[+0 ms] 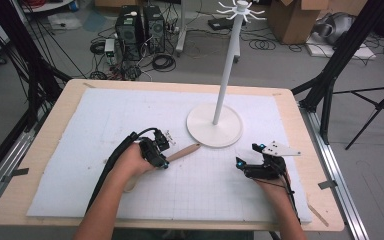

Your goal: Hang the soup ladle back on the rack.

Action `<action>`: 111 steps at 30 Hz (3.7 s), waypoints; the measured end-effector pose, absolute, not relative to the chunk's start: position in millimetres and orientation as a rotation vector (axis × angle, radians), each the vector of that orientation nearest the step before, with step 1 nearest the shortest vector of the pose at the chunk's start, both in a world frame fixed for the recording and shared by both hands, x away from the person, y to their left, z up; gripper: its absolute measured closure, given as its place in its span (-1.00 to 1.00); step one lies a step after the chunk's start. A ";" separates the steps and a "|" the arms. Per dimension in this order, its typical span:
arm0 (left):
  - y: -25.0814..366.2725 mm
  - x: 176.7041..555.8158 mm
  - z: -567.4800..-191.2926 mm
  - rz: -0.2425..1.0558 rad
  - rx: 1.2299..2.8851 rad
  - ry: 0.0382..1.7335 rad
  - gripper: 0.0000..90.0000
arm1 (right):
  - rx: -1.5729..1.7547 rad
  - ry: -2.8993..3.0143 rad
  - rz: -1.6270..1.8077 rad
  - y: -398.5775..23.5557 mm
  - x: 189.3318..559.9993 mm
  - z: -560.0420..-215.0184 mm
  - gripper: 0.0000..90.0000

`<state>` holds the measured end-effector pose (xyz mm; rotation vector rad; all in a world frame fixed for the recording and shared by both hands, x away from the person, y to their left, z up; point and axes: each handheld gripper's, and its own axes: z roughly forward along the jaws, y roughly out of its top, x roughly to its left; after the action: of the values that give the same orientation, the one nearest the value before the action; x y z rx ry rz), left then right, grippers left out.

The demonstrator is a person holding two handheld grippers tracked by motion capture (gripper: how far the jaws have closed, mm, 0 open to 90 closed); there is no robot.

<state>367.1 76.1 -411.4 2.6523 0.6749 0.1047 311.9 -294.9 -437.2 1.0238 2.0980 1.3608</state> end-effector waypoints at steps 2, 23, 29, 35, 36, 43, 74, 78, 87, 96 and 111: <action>73.3 367.7 -410.4 0.097 2.664 0.703 0.71 | 1.024 2.098 1.360 -295.6 311.8 -436.9 -0.68; 102.5 360.0 -374.0 0.069 2.417 0.654 0.72 | 1.035 2.106 1.356 -295.1 312.5 -437.9 -0.68; 115.9 351.4 -356.3 0.122 2.311 0.608 0.72 | 1.046 2.104 1.361 -295.2 312.4 -438.0 -0.68; 126.9 347.4 -343.4 0.161 2.239 0.604 0.72 | 1.038 2.108 1.356 -294.7 313.3 -438.8 -0.68; 128.0 347.0 -341.6 0.167 2.232 0.604 0.72 | 1.038 2.108 1.356 -294.7 313.3 -438.8 -0.68; 130.5 345.8 -329.5 0.209 2.209 0.566 0.72 | 1.041 2.108 1.356 -294.6 313.4 -438.9 -0.68; 114.5 377.8 -256.5 0.208 2.135 0.419 0.72 | 1.037 2.112 1.370 -294.5 313.6 -438.8 -0.68; 111.3 381.3 -241.9 0.210 2.124 0.398 0.72 | 1.032 2.108 1.370 -294.4 313.2 -438.4 -0.68; 95.8 387.6 -213.9 0.228 2.104 0.357 0.72 | 1.023 2.108 1.365 -294.0 313.6 -438.7 -0.68; 86.3 402.4 -197.0 0.221 2.071 0.368 0.72 | 1.026 2.107 1.370 -294.2 313.5 -438.4 -0.68; 71.8 414.2 -175.6 0.233 2.078 0.375 0.72 | 1.024 2.115 1.370 -293.7 313.2 -438.5 -0.68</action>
<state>414.2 71.8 -175.6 2.0778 0.3752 0.2333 313.2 -293.7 -438.5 1.0242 2.1153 1.3695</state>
